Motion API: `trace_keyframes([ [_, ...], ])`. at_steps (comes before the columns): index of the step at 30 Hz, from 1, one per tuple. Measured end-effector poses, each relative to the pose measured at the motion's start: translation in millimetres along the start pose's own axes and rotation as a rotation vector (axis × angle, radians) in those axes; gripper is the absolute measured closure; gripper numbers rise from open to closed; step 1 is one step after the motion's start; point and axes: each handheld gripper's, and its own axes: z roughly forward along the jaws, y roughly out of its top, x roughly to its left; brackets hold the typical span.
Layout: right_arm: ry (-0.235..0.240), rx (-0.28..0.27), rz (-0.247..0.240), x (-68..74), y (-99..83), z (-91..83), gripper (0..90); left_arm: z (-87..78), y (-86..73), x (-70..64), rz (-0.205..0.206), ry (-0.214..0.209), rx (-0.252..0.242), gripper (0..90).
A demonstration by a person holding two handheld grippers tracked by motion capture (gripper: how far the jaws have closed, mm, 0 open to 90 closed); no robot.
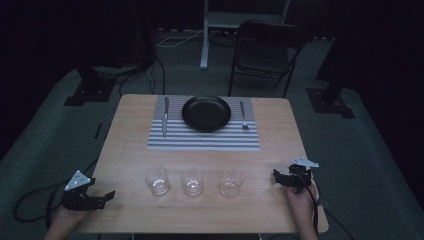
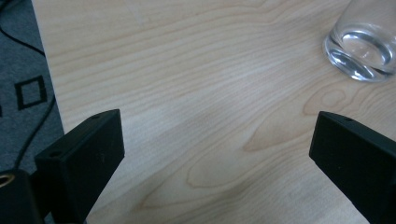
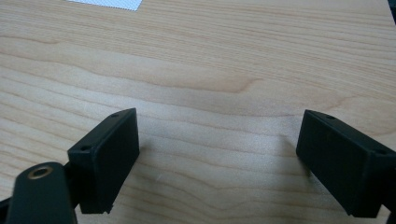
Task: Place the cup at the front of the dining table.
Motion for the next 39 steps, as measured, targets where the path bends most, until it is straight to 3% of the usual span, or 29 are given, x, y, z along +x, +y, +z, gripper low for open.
trace_keyframes([
  [6, 0.000, 0.000, 0.000, 0.0, 0.0, 0.0, 12.7, -2.5, 7.4, -3.4, 0.021, -0.012, -0.009, 3.6],
  [9, 0.000, 0.000, 0.000, 0.0, 0.0, 0.0, 12.7, -5.5, 15.5, -7.7, 0.035, -0.048, -0.027, 3.7],
  [20, 0.000, 0.000, 0.000, 0.0, 0.0, 0.0, 12.7, -7.5, 30.8, -15.6, 0.079, -0.071, -0.052, 5.0],
  [26, 0.000, 0.000, 0.000, 0.0, 0.0, 0.0, 12.7, -8.0, 42.2, -24.3, 0.125, -0.079, -0.056, 4.9],
  [30, 0.000, 0.000, 0.000, 0.0, 0.0, 0.0, 12.7, -8.7, 47.8, -28.6, 0.142, -0.097, -0.064, 5.0],
  [33, 0.000, 0.000, 0.000, 0.0, 0.0, 0.0, 12.7, -8.9, 55.4, -35.3, 0.167, -0.134, -0.074, 4.9],
  [39, 0.000, 0.000, 0.000, 0.0, 0.0, 0.0, 12.7, -9.2, 64.6, -44.3, 0.203, -0.157, -0.075, 4.9],
])
